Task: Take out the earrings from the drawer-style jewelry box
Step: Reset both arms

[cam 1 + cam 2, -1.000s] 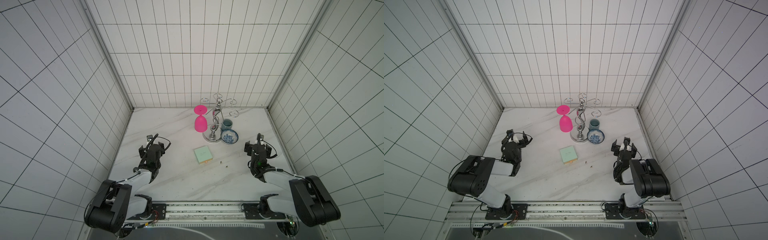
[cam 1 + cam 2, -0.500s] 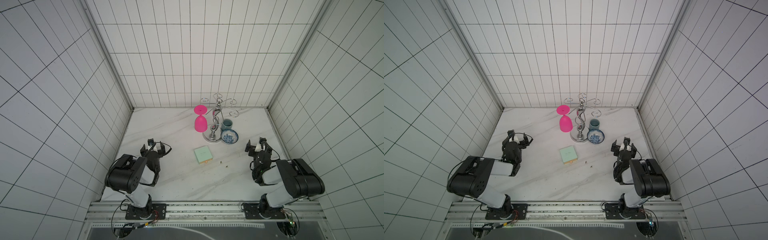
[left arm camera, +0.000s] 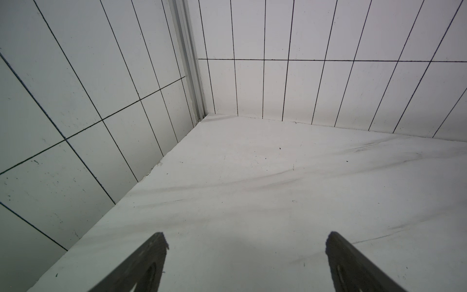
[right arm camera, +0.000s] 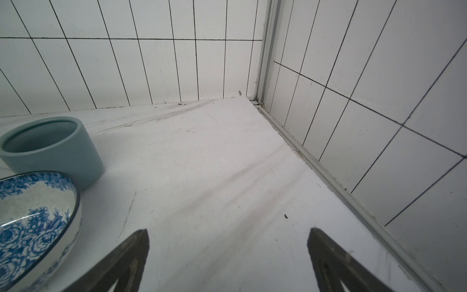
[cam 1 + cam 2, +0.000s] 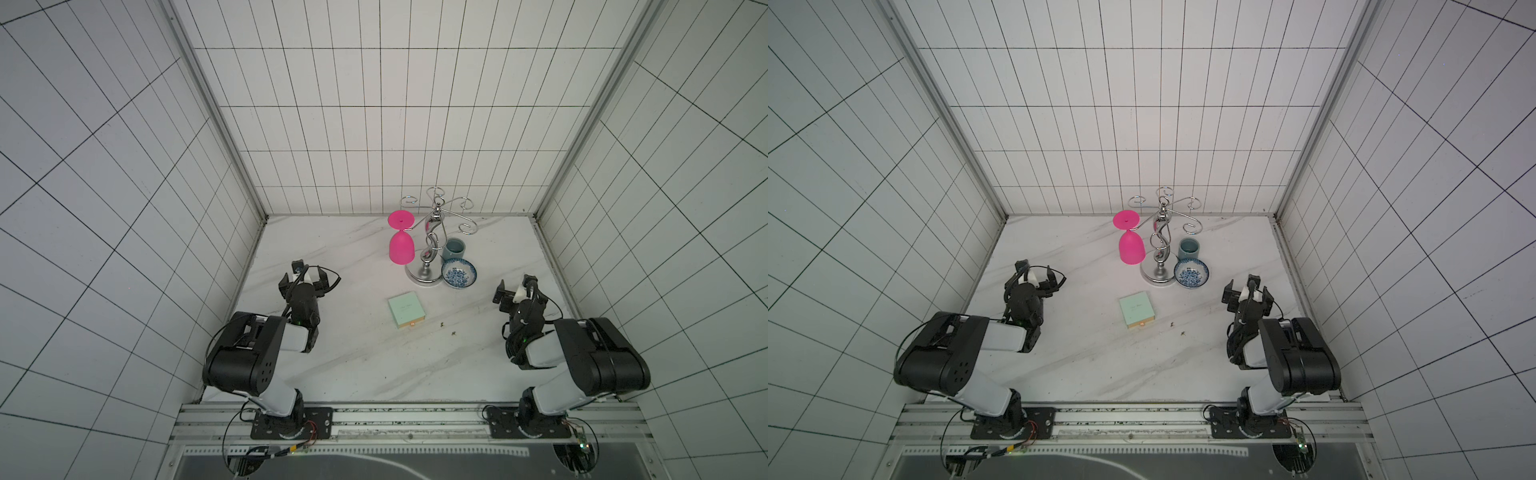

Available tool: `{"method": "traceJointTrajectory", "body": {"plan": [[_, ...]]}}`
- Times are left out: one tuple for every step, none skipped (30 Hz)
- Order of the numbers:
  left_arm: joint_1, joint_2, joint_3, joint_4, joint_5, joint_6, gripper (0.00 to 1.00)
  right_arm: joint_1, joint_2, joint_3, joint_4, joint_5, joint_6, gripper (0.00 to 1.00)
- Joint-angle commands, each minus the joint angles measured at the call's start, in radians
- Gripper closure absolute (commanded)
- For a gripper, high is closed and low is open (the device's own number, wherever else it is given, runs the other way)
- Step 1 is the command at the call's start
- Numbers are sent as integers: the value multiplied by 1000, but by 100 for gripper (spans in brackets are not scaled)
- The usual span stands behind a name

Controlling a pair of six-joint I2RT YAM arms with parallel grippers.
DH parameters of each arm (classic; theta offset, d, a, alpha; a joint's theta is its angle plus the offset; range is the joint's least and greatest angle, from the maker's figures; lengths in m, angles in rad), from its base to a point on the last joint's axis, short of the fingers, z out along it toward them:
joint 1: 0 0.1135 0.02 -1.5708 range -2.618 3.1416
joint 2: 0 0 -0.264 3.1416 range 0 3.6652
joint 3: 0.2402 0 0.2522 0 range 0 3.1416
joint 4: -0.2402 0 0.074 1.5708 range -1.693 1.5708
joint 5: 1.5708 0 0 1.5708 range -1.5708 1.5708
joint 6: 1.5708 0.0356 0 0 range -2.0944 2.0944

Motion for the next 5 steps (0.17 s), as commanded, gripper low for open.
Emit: {"method": "traceJointTrajectory", "body": {"plan": [[0, -18, 9, -15, 6, 0, 2, -11, -4, 67, 12, -10, 6, 1], [0, -19, 10, -24, 6, -3, 2, -17, -2, 72, 1, -21, 10, 1], [0, -21, 13, -29, 6, -4, 2, -25, -4, 75, -11, -38, 14, 1], [0, -20, 12, -28, 5, -4, 2, -29, -6, 75, -19, -46, 16, 1], [0, -19, 12, -24, 7, -3, 2, -31, -8, 72, -11, -48, 16, 1]]}}
